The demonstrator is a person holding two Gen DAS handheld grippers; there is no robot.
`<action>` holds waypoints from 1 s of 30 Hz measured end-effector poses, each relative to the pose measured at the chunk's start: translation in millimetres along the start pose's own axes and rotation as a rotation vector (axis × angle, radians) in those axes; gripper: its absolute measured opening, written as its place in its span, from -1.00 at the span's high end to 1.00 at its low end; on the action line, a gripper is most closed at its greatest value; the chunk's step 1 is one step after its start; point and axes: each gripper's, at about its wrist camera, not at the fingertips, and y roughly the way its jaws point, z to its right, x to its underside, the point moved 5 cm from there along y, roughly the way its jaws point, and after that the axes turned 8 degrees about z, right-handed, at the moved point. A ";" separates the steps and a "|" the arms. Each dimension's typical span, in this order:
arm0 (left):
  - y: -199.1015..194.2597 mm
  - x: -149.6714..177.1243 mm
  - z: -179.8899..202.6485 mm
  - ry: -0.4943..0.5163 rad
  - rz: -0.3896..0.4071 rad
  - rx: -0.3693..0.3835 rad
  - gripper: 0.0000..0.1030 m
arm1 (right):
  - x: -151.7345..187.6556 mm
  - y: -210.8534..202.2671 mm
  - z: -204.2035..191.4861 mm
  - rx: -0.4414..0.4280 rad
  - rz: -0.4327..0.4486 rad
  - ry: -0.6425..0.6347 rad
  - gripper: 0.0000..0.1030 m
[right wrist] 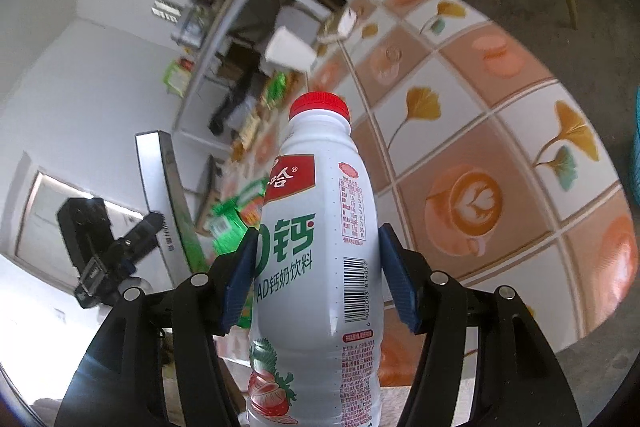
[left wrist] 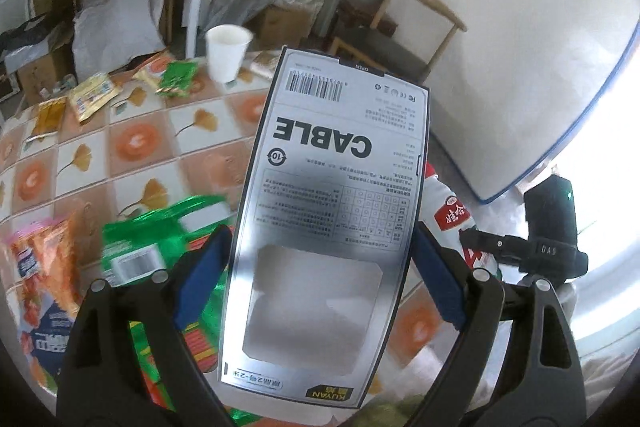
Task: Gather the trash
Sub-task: 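Lift the bottle and CABLE box and carry them toward the wastebasket, then open both grippers to drop the bottle and box into the wastebasket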
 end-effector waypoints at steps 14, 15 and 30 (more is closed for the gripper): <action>104.5 -4.0 179.7 0.065 -0.123 0.323 -0.66 | -9.8 -211.6 101.6 0.159 0.467 0.194 -0.14; 118.5 0.6 197.4 0.075 -0.156 0.346 -0.66 | -6.3 -227.0 115.3 0.181 0.493 0.222 -0.14; 327.2 70.7 390.3 0.261 -0.485 0.321 -0.66 | -23.0 -267.1 276.3 0.262 0.541 0.521 -0.14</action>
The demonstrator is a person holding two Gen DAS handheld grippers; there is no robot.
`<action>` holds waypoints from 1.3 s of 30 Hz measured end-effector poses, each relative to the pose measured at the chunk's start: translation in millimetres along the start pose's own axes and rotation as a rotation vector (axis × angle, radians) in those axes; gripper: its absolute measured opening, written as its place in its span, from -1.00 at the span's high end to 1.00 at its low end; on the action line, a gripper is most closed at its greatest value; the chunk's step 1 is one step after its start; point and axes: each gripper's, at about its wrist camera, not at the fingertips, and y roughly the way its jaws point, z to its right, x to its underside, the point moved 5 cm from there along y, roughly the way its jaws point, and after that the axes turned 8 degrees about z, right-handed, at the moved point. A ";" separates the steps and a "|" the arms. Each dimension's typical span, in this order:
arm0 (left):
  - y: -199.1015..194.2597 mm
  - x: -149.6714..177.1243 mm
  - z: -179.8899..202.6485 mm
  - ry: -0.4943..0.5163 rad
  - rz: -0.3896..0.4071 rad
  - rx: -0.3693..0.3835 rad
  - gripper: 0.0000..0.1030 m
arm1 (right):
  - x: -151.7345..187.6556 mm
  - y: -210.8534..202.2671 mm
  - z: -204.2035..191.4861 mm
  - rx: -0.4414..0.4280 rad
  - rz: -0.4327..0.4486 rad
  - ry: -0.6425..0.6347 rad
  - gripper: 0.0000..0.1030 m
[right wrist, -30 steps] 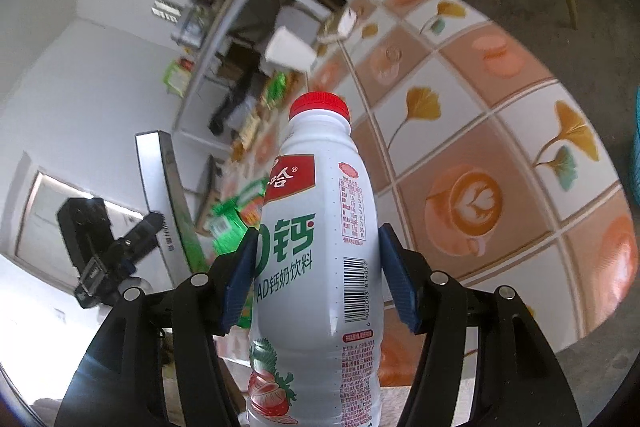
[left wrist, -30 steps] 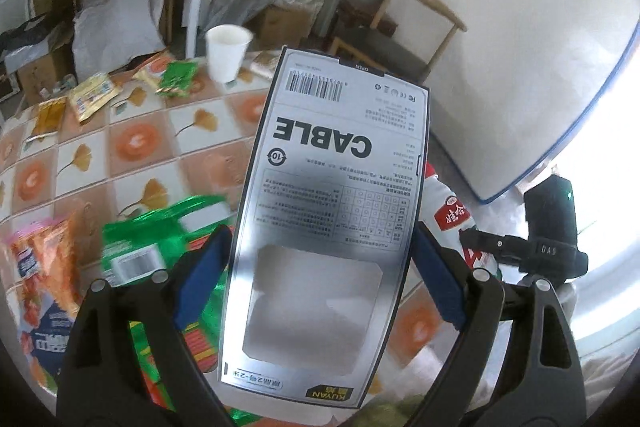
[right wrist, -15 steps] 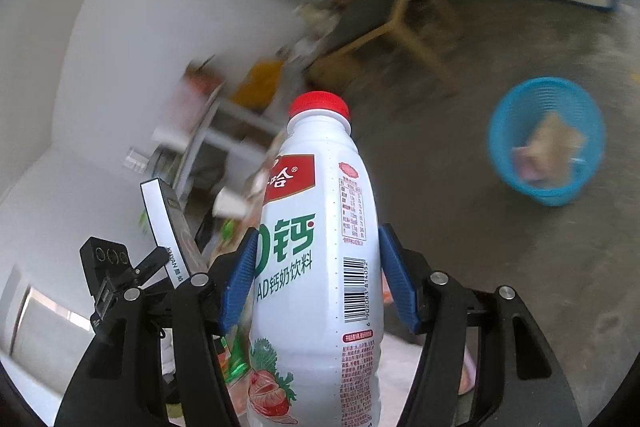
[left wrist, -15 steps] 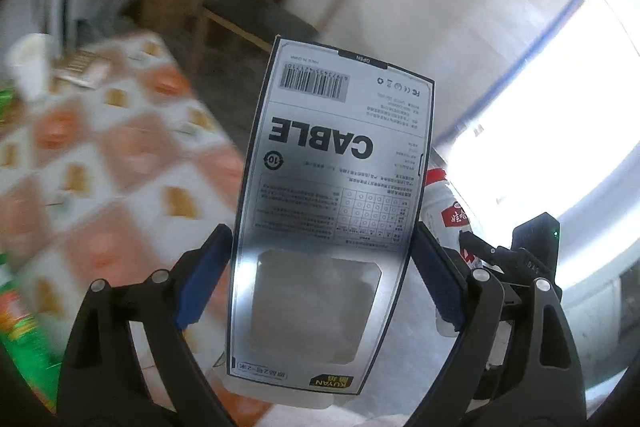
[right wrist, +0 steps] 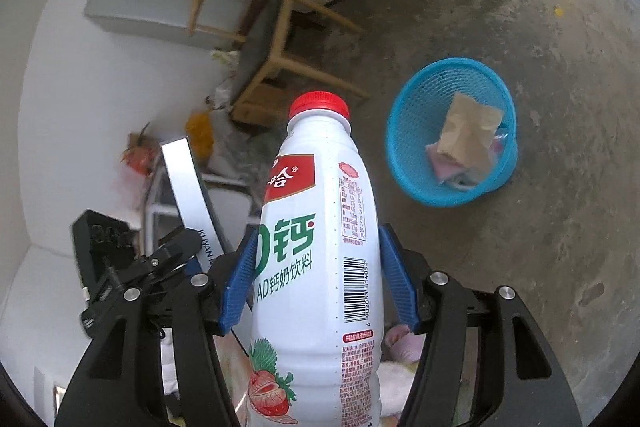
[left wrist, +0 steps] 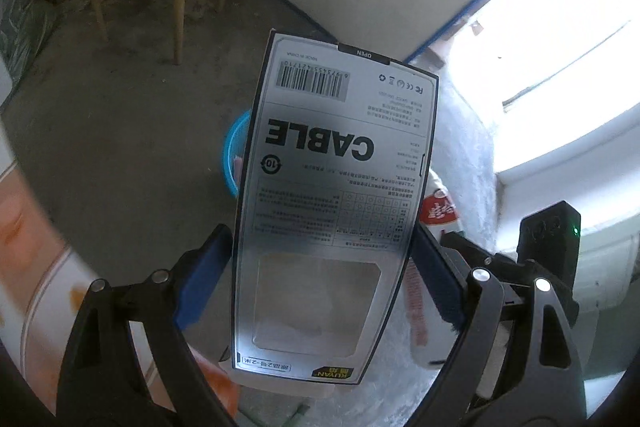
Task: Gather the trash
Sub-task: 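Open both grippers to drop the bottle and box into the wastebasket, then swing both tools back over the snack bags on the table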
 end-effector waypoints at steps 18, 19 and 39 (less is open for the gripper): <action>63.0 -54.6 -13.6 -0.044 0.066 -0.047 -0.67 | -78.2 95.2 71.6 0.182 0.105 0.012 -0.28; 52.0 -55.4 -14.2 -0.036 0.084 -0.041 -0.67 | -75.1 91.8 73.6 0.188 0.106 0.005 -0.28; -220.5 51.6 -50.5 -0.056 0.523 0.085 -0.76 | 9.1 -26.7 6.0 0.091 0.133 -0.239 -0.28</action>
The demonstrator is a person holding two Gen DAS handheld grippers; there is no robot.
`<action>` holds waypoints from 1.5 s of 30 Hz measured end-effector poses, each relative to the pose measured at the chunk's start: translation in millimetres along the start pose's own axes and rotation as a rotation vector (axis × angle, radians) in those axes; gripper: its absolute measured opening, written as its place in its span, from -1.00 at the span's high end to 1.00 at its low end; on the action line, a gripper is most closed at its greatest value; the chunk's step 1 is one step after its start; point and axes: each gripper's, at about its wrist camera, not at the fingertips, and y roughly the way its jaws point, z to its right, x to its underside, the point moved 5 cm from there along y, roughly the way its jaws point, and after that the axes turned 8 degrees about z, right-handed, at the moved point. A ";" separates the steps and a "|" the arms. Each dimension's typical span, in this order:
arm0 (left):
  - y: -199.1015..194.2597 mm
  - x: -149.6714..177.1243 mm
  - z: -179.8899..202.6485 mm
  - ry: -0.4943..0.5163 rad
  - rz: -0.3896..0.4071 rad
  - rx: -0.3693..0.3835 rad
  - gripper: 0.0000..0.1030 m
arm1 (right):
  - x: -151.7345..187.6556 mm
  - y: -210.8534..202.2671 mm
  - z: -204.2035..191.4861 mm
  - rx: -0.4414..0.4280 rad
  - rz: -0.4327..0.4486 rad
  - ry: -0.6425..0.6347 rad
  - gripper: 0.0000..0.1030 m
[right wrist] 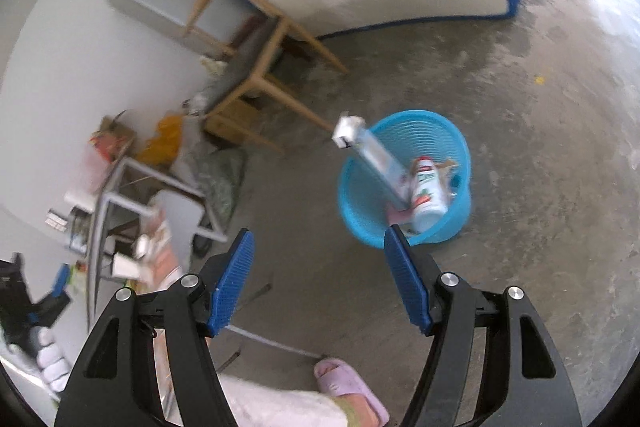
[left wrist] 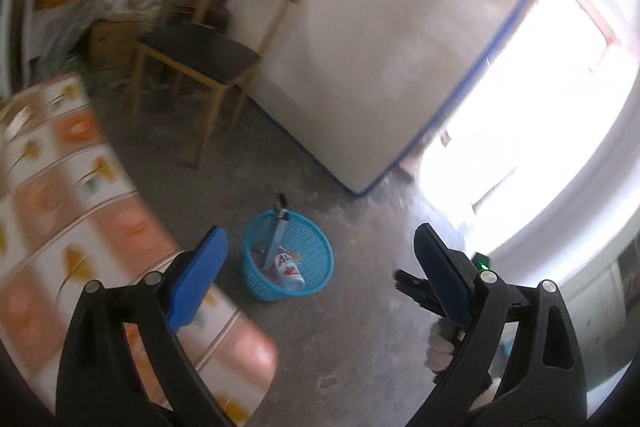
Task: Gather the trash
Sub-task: 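Swing both tools back over the snack bags on the table, then grasp the green snack bag with the right gripper while the left grasps the pink-orange chip bag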
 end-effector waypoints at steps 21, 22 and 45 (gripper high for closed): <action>-308.9 155.5 -112.8 -0.058 0.261 -0.529 -0.76 | 162.2 27.3 -269.8 -0.442 -0.407 -0.314 -0.36; -322.2 160.8 -121.3 -0.082 0.279 -0.557 -0.76 | 175.1 32.7 -283.0 -0.466 -0.447 -0.326 -0.36; -450.4 182.4 -344.6 -0.514 0.280 -1.077 -0.58 | 358.0 139.1 -400.6 -0.363 -0.871 -0.462 -0.35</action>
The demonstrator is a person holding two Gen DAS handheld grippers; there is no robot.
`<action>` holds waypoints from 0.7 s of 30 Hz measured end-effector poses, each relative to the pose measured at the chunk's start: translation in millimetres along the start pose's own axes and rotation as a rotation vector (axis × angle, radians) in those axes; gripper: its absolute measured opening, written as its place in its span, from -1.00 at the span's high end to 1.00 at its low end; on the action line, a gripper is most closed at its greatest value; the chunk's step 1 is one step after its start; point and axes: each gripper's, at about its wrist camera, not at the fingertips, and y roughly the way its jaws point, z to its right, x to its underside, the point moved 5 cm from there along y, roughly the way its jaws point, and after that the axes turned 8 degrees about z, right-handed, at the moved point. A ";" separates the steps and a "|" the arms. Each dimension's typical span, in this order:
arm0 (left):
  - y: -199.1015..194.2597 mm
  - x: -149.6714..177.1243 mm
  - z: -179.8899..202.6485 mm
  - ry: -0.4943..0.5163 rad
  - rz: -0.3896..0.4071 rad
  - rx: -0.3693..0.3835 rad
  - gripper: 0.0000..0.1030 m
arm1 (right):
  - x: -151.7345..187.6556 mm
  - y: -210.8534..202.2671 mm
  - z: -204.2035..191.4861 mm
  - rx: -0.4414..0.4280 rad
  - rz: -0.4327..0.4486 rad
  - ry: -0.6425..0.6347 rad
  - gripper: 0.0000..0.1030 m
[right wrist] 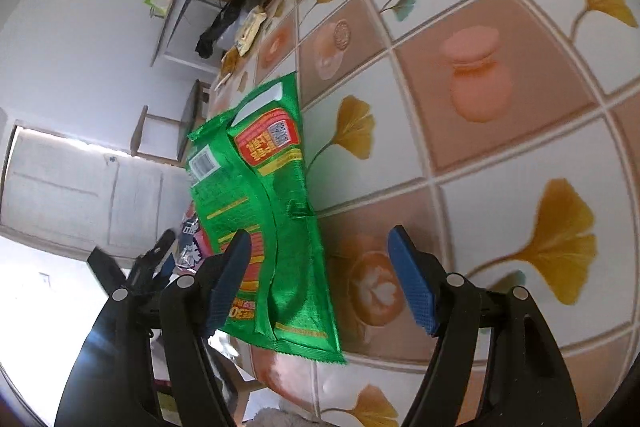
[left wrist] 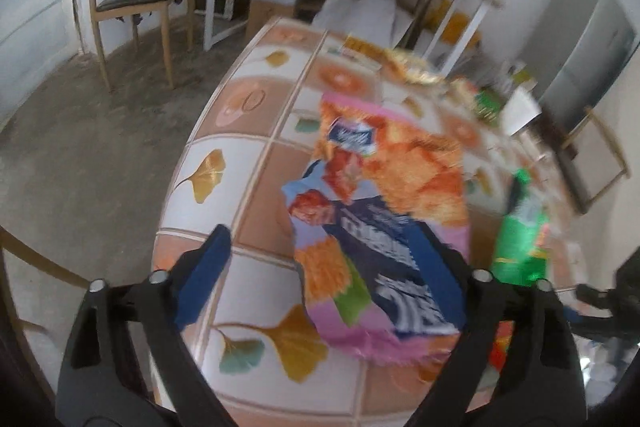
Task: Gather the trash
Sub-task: 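Grasp the green snack bag with the right gripper while the left grasps the pink-orange chip bag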
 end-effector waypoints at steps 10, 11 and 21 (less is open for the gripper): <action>19.2 22.2 39.1 0.123 -0.045 0.006 0.11 | -6.4 11.1 -7.2 -0.017 -0.019 0.010 -0.35; 19.0 26.3 47.7 0.151 -0.045 0.012 0.12 | -7.7 14.1 -7.8 -0.019 -0.018 0.012 -0.35; 9.0 66.1 115.7 0.313 -0.064 0.096 0.15 | -2.1 -9.1 11.7 -0.038 0.008 0.051 -0.35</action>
